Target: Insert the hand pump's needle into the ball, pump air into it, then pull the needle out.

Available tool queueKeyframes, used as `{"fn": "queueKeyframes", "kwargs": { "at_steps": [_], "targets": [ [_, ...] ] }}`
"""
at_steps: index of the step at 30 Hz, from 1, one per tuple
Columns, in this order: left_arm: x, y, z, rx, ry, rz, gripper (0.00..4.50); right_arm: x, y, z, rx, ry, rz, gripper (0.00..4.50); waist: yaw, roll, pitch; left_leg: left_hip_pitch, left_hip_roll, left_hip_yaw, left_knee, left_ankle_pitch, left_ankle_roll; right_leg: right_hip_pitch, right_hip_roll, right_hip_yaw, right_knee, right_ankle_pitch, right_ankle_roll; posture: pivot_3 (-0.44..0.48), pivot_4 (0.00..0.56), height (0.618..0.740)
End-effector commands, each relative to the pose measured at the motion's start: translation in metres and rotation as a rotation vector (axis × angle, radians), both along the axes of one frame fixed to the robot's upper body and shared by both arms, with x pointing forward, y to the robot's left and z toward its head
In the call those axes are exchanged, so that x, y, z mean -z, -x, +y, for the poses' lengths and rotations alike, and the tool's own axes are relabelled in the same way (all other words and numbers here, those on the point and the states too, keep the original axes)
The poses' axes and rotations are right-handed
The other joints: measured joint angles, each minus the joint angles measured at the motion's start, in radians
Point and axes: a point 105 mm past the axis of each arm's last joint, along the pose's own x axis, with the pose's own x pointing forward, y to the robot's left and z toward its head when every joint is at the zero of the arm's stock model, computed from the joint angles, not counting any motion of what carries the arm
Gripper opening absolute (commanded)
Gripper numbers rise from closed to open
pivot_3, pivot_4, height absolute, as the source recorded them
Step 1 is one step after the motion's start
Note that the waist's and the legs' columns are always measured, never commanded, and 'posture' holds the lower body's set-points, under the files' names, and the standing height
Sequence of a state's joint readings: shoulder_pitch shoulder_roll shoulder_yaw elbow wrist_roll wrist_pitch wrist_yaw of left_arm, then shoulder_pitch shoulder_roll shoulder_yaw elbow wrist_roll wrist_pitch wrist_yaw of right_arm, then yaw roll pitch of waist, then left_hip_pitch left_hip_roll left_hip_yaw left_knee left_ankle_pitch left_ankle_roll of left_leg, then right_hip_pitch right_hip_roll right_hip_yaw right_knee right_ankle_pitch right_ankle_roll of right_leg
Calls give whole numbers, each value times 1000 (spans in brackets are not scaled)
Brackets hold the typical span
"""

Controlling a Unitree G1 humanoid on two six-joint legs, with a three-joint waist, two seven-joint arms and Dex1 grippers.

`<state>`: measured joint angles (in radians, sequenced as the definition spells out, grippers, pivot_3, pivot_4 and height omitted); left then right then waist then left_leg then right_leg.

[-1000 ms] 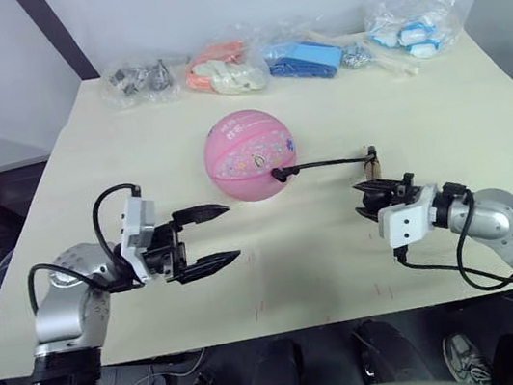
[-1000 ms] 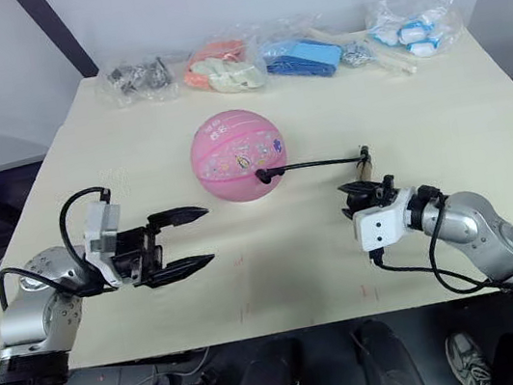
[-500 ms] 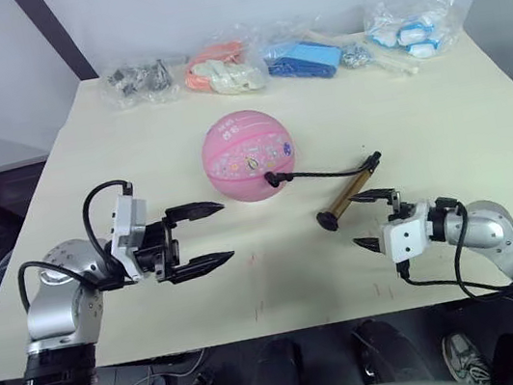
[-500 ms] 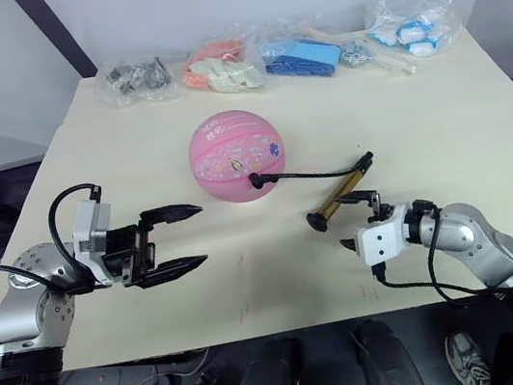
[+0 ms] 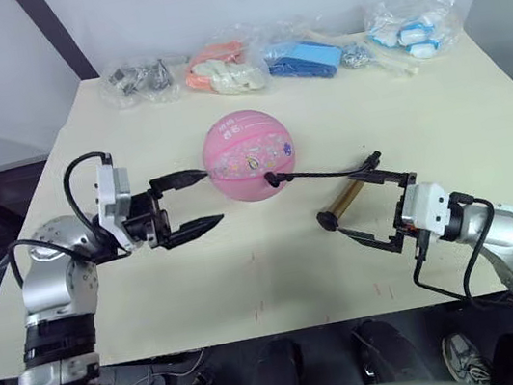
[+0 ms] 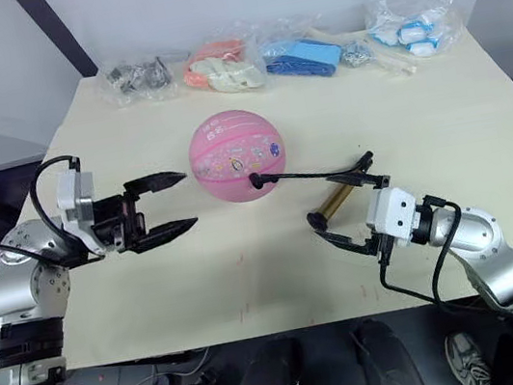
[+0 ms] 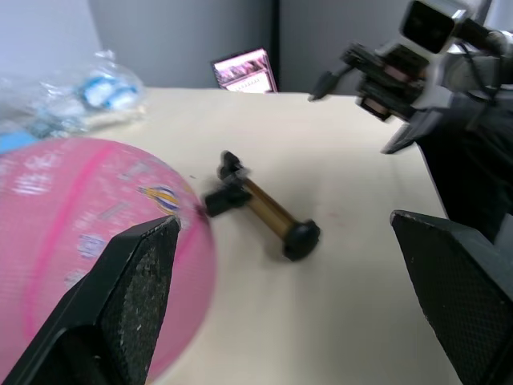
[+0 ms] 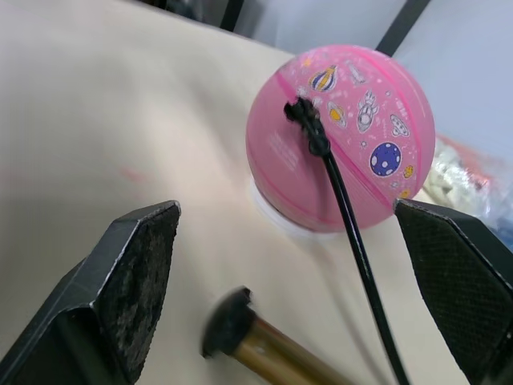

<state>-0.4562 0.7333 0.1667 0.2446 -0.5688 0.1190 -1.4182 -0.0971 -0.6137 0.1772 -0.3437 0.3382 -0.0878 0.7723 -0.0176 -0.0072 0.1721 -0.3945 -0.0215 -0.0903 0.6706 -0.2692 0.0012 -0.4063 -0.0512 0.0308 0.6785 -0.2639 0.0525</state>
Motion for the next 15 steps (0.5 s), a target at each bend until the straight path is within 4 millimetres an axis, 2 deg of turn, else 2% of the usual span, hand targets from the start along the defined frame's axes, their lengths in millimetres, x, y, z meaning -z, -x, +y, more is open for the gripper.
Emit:
{"fn": "queueKeyframes", "kwargs": {
  "at_steps": [1, 10, 15],
  "targets": [
    [-17, -18, 2, -87, 20, -60, 4500, -20, 4, 1, 11, -98, 12, 4452, 0, 0, 0, 0, 0, 0, 0, 0, 0, 0, 0, 0, 0, 0, 0, 0, 150, 738],
    [-38, -62, -14, -200, 95, -69, 4500, -34, 6, 0, 57, -231, 27, 4452, 0, -1, 0, 0, -1, 0, 1, 0, 0, 0, 0, 0, 0, 0, 0, 0, 150, 738],
    [-39, -84, -23, -253, 53, -71, 4500, -34, 9, -5, 87, -264, 37, 4452, -1, -2, 0, -1, -2, 1, 1, 0, 0, 0, 0, 0, 0, 0, 0, 0, 150, 738]
  ]
}}
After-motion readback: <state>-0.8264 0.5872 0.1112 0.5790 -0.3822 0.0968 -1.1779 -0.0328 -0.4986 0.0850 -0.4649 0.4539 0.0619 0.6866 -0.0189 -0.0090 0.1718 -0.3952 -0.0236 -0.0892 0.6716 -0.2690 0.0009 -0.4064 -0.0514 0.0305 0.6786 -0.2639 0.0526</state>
